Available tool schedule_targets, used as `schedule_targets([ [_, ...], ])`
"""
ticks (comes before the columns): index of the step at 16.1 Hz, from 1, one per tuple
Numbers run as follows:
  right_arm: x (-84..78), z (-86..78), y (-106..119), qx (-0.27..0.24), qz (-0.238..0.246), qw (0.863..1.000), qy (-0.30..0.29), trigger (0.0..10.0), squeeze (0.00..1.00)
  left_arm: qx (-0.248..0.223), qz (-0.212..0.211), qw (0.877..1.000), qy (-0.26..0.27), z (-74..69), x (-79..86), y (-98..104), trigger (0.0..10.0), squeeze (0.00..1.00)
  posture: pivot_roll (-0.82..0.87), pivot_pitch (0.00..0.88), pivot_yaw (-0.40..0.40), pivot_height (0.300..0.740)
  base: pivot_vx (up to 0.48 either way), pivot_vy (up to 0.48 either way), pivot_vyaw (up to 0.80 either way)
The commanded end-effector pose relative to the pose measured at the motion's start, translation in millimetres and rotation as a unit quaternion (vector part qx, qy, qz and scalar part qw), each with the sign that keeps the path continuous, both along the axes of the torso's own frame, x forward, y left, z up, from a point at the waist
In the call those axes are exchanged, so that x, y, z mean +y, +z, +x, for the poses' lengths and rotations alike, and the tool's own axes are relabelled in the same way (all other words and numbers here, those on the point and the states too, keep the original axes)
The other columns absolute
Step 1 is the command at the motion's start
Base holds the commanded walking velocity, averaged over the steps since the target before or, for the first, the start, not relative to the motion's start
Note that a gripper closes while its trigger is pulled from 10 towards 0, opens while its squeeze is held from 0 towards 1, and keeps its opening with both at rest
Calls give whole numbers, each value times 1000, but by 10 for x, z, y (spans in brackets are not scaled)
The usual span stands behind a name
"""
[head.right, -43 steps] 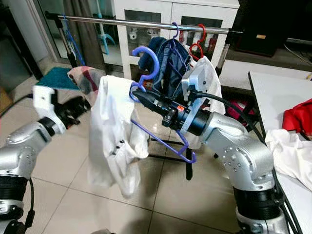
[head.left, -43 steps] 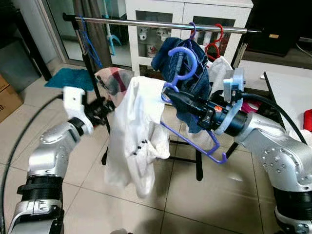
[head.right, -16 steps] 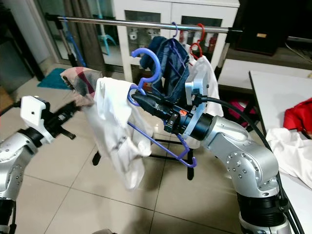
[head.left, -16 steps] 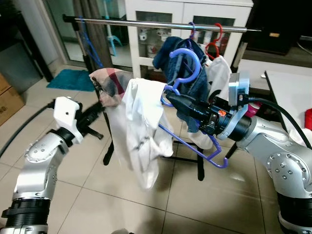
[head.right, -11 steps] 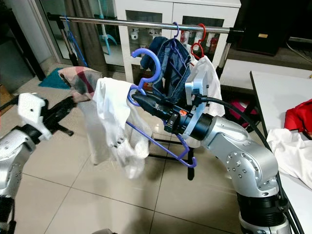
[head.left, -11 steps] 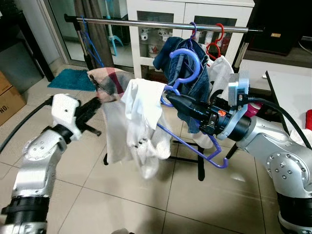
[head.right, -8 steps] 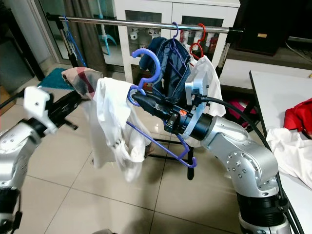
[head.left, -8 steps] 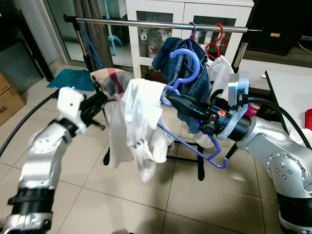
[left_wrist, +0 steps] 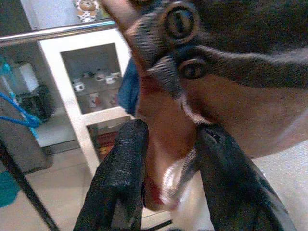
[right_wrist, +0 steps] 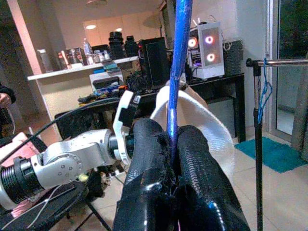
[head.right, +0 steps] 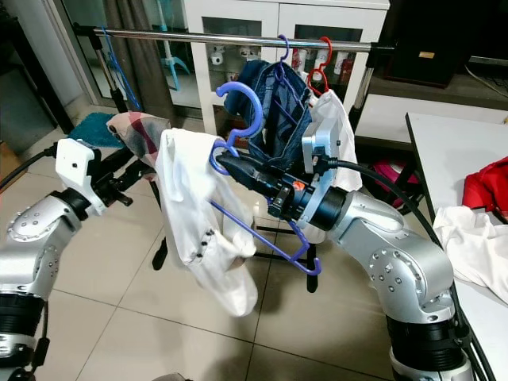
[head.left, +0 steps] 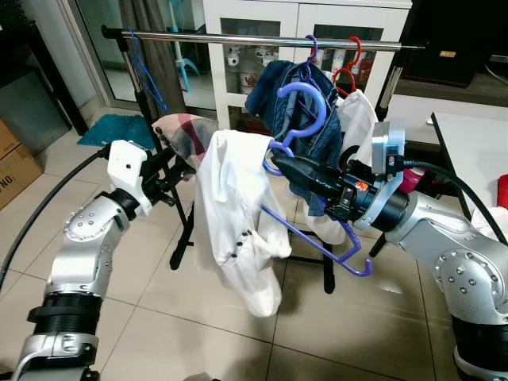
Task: Hang hanger
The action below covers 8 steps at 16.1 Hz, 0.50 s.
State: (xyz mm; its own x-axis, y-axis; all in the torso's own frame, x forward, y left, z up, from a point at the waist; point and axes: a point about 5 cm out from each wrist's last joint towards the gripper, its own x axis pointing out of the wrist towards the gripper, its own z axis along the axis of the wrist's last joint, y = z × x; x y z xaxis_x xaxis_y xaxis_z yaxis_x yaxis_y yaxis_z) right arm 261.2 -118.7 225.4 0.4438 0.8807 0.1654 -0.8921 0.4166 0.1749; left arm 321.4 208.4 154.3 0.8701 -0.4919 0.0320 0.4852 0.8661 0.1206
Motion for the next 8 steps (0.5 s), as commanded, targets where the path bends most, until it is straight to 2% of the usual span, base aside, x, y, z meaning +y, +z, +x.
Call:
schedule_targets([
  [1,23,-46,59,-12,5,1000,10,10000,0,9,-2,1000,-19,-44,-23,-19,10000,1000,-147,0,92,740,0,0,0],
  [4,18,-60,50,-11,6,1000,8,10000,0,-1,-1,1000,6,-185,93,-36,10000,1000,-147,0,92,740,0,0,0],
  [5,17,-64,42,-9,6,1000,9,10000,0,-6,-13,1000,6,-249,140,-7,10000,490,-141,0,85,740,0,0,0],
  [6,26,-66,31,-6,6,1000,13,10000,0,-4,-36,999,-16,-320,165,38,10000,0,-141,0,85,740,0,0,0],
  [7,35,-62,26,-5,5,1000,18,10000,0,10,-42,998,-47,-361,167,49,10000,0,-131,0,73,740,0,0,0],
  [8,39,-59,26,-5,4,1000,20,10000,0,16,-40,998,-55,-365,173,48,10000,0,-131,0,73,740,0,0,0],
])
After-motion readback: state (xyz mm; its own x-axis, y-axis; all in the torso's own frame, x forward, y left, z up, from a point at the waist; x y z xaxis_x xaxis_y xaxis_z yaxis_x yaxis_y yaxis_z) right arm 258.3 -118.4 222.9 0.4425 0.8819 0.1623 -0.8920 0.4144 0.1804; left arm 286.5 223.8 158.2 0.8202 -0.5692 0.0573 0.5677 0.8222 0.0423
